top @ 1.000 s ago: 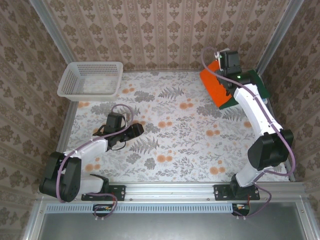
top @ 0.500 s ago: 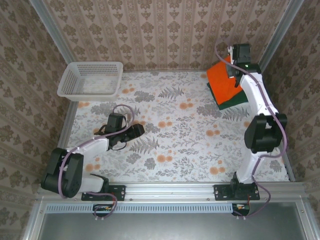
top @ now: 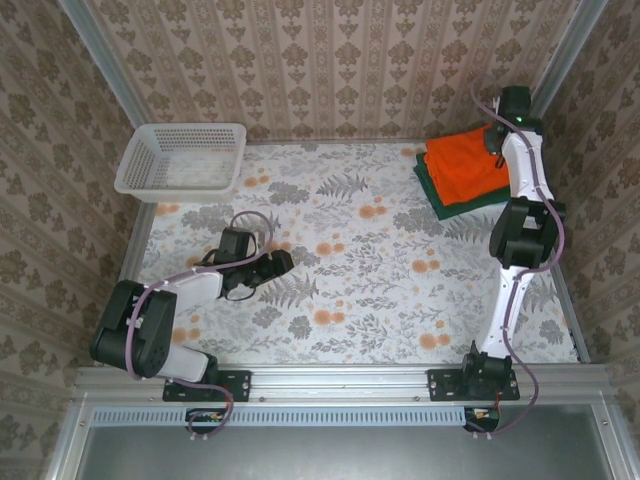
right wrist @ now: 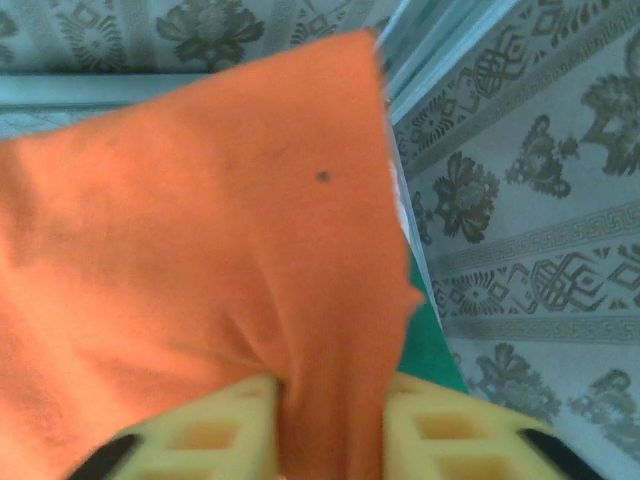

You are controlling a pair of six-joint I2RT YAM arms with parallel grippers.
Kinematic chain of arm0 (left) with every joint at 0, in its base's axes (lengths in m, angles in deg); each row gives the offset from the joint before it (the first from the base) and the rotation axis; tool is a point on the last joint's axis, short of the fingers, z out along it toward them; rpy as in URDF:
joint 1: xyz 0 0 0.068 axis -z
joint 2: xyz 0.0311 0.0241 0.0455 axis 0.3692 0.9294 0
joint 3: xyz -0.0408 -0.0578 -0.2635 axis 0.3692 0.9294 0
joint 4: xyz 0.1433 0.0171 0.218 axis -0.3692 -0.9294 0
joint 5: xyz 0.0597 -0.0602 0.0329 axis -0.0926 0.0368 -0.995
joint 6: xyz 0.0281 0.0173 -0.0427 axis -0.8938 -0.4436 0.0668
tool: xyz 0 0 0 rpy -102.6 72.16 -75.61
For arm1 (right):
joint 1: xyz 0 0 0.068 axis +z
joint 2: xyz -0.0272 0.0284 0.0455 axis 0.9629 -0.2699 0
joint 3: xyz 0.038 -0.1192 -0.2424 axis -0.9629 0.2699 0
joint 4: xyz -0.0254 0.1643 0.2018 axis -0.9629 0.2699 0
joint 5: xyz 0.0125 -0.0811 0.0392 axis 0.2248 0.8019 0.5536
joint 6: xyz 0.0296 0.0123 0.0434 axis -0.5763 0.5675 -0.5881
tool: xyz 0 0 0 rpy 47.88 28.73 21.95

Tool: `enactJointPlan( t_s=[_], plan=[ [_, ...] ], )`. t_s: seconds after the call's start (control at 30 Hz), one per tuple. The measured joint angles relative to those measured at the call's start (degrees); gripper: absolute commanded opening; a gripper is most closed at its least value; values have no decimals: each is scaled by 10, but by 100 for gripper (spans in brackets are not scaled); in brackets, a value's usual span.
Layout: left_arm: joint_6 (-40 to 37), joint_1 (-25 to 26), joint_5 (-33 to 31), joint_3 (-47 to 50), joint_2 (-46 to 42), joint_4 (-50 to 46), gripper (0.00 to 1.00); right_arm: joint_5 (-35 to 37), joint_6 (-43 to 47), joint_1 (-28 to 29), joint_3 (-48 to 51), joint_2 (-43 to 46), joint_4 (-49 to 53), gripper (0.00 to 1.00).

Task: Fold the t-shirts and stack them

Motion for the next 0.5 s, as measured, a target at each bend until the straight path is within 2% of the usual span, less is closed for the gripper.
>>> enactJointPlan(
  t_s=[0.1,0.13,0.2,0.27,0.4,0.5],
  plan=[
    [0,0,2,-3,0,-2,85,40,-33,0,-109,-67,55,61],
    [0,0,2,-3,0,-3,87,52,-47,0,-159,-95,78,97],
    [-1,1,3,-5,-3,-6,91,61,-73,-2,-236,-136,116,100],
    [-7,2,-3,-7,-7,-10,100,62,-99,-3,-300,-166,160,99],
    [-27,13,-36,-9,-42,-33,100,57,-142,0,-422,-203,243,99],
    [-44,25,-74,-9,-83,-56,100,53,-165,19,-461,-200,287,100]
  ],
)
